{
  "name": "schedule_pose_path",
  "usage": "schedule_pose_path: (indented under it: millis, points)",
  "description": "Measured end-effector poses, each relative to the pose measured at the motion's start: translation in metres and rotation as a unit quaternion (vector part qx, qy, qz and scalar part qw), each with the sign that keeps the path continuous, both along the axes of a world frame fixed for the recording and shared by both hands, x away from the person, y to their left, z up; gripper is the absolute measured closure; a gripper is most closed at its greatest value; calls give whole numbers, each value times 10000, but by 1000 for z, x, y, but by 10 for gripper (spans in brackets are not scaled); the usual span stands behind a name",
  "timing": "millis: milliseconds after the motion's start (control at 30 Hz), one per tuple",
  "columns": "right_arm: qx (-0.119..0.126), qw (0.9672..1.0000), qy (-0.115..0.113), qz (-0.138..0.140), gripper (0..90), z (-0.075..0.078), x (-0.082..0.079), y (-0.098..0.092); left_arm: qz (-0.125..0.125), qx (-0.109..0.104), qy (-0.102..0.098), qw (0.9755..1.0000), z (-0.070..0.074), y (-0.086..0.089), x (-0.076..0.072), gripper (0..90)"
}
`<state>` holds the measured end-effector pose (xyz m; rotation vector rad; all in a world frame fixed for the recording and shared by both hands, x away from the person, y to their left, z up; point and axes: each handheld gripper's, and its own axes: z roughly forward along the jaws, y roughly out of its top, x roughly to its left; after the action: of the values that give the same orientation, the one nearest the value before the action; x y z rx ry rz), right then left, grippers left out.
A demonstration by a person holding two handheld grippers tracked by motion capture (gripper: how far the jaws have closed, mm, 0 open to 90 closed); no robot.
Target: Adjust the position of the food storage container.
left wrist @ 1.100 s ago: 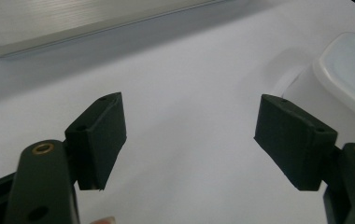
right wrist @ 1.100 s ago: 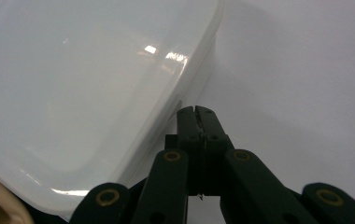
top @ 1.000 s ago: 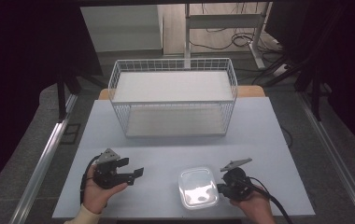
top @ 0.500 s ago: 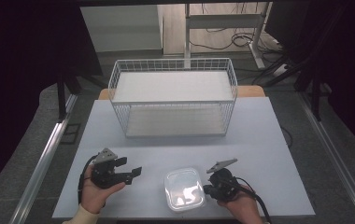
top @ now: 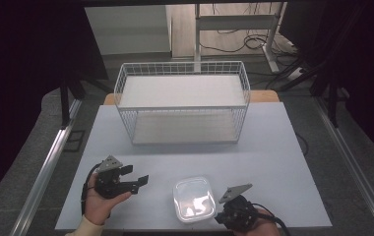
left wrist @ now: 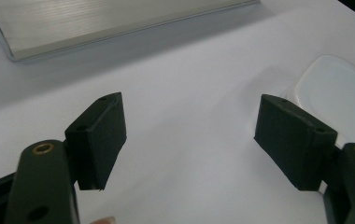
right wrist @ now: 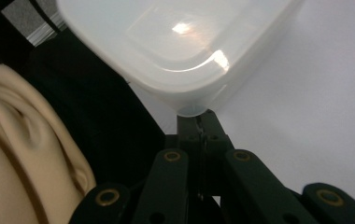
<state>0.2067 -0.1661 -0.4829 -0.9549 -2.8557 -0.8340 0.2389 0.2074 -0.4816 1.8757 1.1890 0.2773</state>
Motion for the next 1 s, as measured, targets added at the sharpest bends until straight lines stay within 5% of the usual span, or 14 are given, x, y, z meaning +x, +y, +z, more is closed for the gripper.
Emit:
schedule_pose_path:
  millis: [533, 800, 1000]
  points:
    - [91, 9996, 31, 274, 894, -9, 10, 37, 15, 18, 26, 10000, -2, 0, 1, 245]
    - [237, 9994, -68, 248, 894, -1, 7, 25, 24, 2, -7, 10000, 0, 1, 0, 245]
    - [526, 9982, -248, -148, 893, 13, 17, -2, 35, 3, 1, 10000, 0, 1, 0, 245]
